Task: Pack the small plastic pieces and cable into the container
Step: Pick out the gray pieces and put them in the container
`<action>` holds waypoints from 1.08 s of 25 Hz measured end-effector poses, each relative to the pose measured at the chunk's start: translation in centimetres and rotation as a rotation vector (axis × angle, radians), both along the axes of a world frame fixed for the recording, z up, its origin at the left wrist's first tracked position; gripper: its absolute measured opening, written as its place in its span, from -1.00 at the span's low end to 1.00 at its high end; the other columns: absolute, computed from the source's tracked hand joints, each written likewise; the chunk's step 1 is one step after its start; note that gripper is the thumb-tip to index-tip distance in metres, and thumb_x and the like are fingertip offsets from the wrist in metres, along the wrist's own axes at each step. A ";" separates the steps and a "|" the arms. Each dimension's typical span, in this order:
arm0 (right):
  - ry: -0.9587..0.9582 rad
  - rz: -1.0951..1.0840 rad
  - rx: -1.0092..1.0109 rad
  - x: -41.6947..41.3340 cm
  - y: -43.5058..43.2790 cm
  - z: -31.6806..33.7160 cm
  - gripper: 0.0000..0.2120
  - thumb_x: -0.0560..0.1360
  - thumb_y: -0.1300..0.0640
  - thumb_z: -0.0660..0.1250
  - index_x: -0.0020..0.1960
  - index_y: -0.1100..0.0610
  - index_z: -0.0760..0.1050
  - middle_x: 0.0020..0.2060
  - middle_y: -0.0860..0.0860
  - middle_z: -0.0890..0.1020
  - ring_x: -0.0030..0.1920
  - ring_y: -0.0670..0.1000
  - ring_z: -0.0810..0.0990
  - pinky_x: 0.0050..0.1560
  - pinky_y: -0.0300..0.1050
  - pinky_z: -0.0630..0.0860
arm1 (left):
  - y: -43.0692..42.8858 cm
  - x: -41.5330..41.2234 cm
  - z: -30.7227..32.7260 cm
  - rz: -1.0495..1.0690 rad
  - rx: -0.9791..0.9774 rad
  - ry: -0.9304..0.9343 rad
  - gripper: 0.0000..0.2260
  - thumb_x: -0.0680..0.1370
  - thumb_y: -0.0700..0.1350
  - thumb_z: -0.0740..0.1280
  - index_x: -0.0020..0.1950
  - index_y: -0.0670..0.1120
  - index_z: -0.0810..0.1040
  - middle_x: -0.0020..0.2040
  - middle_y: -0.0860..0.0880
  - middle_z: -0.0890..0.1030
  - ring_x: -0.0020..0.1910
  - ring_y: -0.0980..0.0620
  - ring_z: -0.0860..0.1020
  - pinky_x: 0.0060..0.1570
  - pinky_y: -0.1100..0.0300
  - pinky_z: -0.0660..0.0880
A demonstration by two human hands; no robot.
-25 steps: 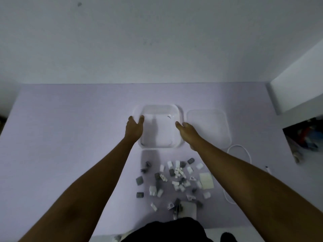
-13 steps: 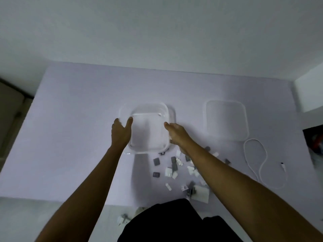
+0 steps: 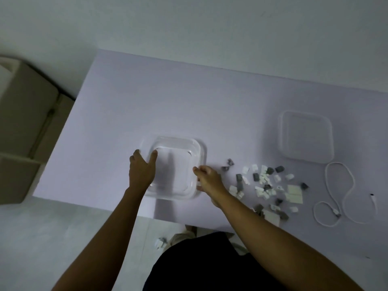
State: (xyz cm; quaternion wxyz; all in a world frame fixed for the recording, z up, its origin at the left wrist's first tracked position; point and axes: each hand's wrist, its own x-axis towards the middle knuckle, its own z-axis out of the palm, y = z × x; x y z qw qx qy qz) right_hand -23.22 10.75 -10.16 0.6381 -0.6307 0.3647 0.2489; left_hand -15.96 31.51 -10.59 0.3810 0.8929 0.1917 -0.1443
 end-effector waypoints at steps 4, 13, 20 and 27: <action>-0.026 -0.074 -0.025 -0.5 0.6 -1.7 -0.71 0.60 0.01 0.29 0.29 0.05 0.46 0.12 0.06 0.59 0.12 0.09 0.60 0.09 0.10 0.65 | 0.4 0.1 -0.2 -0.065 0.092 0.072 -0.27 0.55 0.29 0.20 0.53 -0.18 0.15 0.48 -0.24 0.28 0.43 -0.27 0.33 0.37 -0.26 0.28; -0.147 0.120 -0.693 -4.2 -9.7 -5.2 -0.76 0.49 0.28 0.36 0.15 0.12 0.54 0.03 0.14 0.62 0.00 0.12 0.63 0.06 0.01 0.60 | -11.6 -1.1 2.6 -0.649 -0.099 -0.266 -0.69 0.59 -0.01 0.31 0.29 -0.11 0.49 0.18 -0.08 0.55 -0.12 0.02 0.59 0.02 0.10 0.54; -0.228 0.371 -0.831 -5.9 -12.0 -6.4 -0.75 0.48 0.23 0.40 0.14 0.11 0.49 0.02 0.13 0.55 -0.02 0.15 0.58 -0.06 0.02 0.57 | -19.0 -4.6 -3.7 -0.818 0.200 0.140 -0.62 0.56 -0.03 0.33 0.30 -0.13 0.34 0.19 -0.18 0.47 0.03 -0.17 0.59 0.04 0.04 0.57; -0.266 0.435 -0.793 -5.6 -12.6 -7.3 -0.86 0.49 0.34 0.31 -0.08 0.13 0.43 -0.07 0.02 0.39 -0.19 -0.02 0.43 -0.21 -0.18 0.32 | -19.4 -5.6 -6.3 -0.773 0.223 0.100 -0.81 0.59 -0.14 0.31 0.17 -0.16 0.46 0.11 -0.15 0.54 -0.04 -0.11 0.60 -0.06 0.14 0.52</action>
